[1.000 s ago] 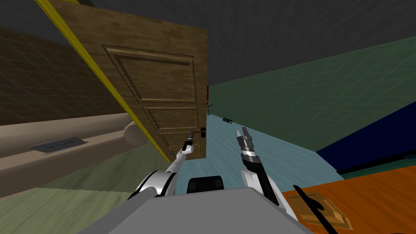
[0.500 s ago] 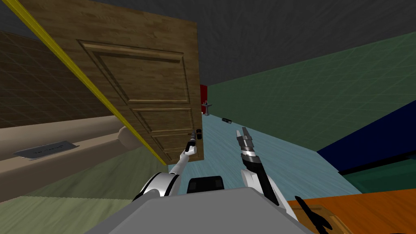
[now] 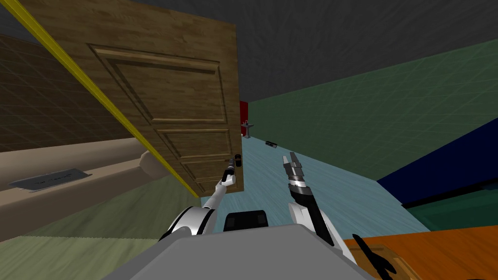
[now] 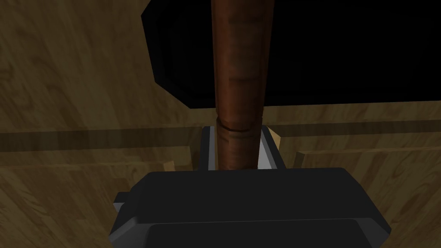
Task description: Push the door open
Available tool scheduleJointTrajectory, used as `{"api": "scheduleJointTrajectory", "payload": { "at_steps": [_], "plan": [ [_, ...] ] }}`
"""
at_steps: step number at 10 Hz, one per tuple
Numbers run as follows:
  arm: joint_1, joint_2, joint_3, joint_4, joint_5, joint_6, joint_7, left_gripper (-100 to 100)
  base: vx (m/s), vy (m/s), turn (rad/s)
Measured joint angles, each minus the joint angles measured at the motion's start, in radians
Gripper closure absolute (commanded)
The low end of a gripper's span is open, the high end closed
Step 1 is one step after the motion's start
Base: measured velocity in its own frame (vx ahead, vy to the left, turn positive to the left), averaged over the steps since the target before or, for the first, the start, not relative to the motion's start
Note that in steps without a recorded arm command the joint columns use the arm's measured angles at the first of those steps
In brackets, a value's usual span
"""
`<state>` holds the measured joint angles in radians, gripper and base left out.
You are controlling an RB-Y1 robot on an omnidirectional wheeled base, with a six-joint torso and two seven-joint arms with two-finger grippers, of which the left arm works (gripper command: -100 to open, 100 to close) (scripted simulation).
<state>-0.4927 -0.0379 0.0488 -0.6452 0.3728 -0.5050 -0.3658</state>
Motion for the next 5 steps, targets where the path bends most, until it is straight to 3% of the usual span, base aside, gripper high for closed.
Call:
{"api": "scheduleJointTrajectory", "payload": {
  "at_steps": [2,3,5],
  "plan": [
    [0.0,0.0,0.0,0.0,0.0,0.0,0.0,100,0.071,-0.002,0.036],
    [-0.014,0.007,0.005,0.037,0.005,-0.009,-0.002,100,0.151,-0.017,0.016],
    [-0.003,0.02,0.008,0.017,0.008,-0.002,-0.006,100,0.118,-0.02,0.038]
  ]
}}
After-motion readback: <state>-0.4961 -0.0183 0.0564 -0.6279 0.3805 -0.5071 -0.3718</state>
